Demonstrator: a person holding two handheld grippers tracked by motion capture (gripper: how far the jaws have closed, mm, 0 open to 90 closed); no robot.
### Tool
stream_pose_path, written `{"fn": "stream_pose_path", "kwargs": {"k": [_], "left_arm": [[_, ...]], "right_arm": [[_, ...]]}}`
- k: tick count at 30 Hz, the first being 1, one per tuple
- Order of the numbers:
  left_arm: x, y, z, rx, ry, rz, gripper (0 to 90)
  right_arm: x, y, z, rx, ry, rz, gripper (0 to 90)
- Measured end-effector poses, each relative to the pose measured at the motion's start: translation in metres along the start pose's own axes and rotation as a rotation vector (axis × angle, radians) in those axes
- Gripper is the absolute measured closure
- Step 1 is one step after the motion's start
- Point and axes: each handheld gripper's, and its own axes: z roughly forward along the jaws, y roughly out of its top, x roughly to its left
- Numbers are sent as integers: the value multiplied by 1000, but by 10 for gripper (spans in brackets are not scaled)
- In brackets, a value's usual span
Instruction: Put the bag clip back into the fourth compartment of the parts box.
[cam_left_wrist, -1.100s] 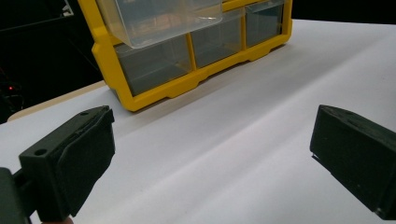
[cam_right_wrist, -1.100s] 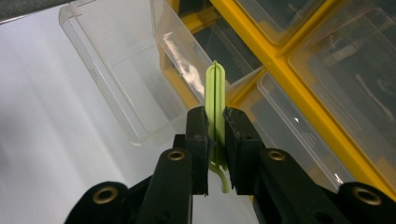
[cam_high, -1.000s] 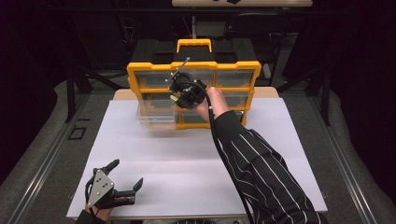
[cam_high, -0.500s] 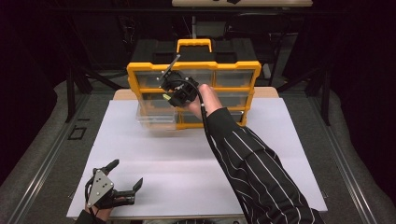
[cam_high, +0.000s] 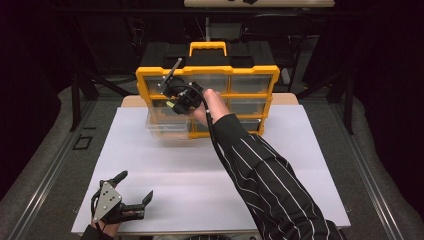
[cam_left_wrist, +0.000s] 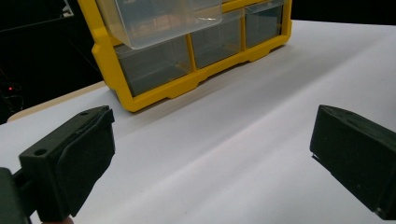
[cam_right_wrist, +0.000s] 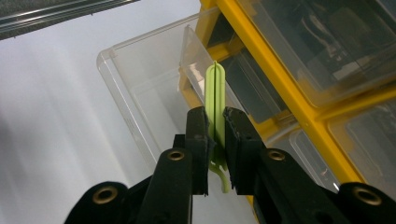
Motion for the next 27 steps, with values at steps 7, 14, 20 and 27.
{"fn": "stream_pose_path", "kwargs": {"k": [7, 14, 20, 27], "left_arm": [[0, 0, 0, -3, 2, -3, 2], [0, 0, 0, -3, 2, -2, 2], [1, 0, -1, -1, 3, 0, 2], [1, 0, -1, -3, 6, -1, 2]], "right_arm": [[6, 4, 10, 15, 23, -40, 804], [9, 8, 20, 34, 36, -56, 804], [11, 9, 29, 47, 55, -74, 803], [9, 8, 30, -1, 72, -51, 525]]}}
